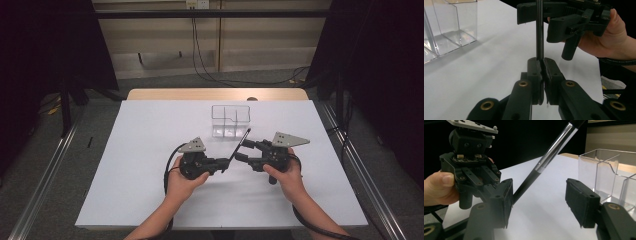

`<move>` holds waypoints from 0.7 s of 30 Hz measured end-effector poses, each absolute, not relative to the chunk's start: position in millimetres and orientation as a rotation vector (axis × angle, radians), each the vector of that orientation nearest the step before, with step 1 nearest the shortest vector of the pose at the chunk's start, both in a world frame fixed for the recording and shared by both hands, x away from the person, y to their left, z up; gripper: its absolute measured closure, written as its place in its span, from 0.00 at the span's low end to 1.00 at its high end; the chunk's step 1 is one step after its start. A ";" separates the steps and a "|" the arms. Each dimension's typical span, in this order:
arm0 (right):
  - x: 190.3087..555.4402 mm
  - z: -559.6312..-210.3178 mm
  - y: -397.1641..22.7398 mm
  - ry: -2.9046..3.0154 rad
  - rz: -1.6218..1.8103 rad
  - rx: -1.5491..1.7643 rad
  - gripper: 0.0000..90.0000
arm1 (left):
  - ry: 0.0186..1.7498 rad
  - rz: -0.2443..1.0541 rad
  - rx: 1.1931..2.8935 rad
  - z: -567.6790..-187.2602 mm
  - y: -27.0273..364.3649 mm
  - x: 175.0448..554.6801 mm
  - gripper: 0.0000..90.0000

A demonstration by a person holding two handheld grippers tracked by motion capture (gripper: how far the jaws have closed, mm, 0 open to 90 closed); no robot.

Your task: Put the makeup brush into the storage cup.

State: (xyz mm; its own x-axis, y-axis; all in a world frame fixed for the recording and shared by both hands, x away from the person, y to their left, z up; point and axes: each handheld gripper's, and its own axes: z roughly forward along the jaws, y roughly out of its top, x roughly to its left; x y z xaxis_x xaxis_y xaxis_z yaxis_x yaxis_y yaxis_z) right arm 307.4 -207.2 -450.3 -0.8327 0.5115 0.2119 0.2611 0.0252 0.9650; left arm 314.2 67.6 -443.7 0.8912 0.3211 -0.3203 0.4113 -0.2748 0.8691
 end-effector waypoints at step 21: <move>303.3 -446.1 -204.2 2.145 2.026 0.827 0.89 | 0.503 -0.091 1.877 -448.5 59.2 310.5 0.93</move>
State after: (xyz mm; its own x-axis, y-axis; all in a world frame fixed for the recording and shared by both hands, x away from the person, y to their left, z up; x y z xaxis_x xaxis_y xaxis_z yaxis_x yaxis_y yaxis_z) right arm 303.3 -204.2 -446.1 -0.8515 0.4283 0.3025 0.3263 -0.0187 0.9451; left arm 310.5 59.2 -448.5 0.9056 0.2975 -0.3022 0.3843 -0.2745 0.8815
